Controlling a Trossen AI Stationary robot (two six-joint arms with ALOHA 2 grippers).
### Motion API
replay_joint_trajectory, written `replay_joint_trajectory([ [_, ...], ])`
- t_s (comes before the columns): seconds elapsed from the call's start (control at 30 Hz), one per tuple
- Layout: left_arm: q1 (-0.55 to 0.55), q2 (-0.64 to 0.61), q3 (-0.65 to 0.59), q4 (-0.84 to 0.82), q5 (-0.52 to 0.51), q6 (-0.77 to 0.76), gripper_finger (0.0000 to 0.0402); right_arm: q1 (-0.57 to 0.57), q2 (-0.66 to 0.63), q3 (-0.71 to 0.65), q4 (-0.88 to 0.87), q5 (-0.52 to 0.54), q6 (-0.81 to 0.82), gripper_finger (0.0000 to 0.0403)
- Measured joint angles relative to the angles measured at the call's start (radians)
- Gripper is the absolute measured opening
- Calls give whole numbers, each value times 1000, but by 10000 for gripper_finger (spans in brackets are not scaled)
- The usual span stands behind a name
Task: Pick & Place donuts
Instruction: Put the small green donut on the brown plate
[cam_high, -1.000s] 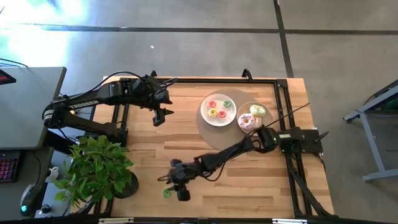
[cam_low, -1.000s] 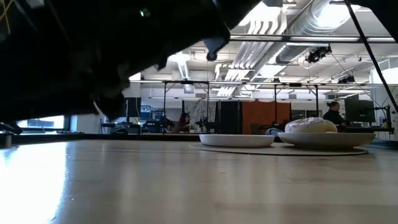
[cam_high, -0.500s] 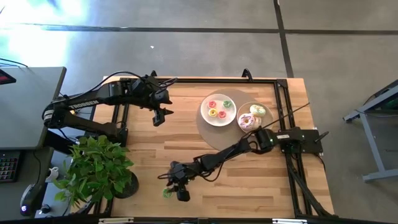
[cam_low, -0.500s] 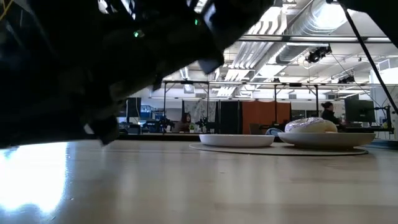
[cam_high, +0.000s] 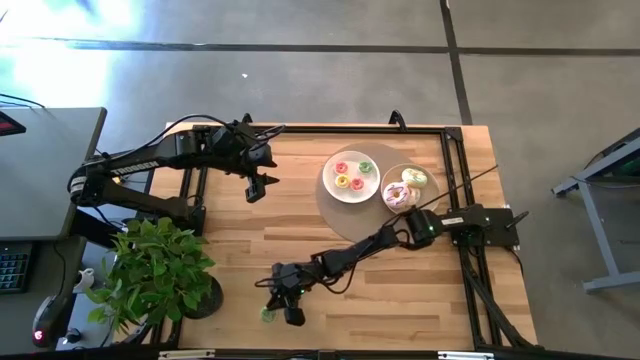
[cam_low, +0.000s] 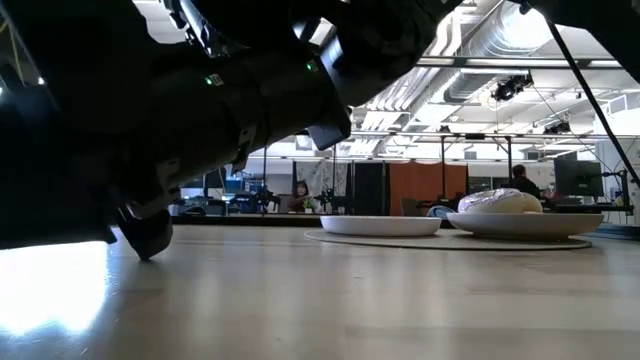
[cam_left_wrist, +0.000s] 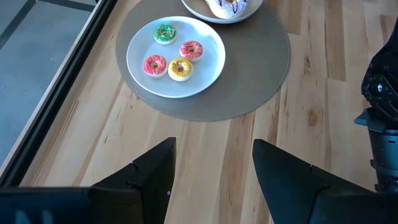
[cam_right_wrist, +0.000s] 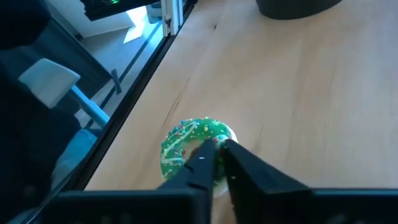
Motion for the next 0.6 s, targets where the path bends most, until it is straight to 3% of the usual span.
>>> replay_joint_trajectory([
  [0.07, 0, 0, 0, 0, 0, 0, 209, -4, 0, 1, -8, -5, -3, 9],
  [0.4, 0, 0, 0, 0, 0, 0, 209, -18, -74, -5, -80, 28, -19, 8],
  [0.53, 0, 0, 0, -1, 0, 0, 209, -50, -219, 1, -275, 85, -51, 5],
  [0.6, 0, 0, 0, -2, 8, 0, 209, -65, -288, 2, -445, 182, -88, 4],
])
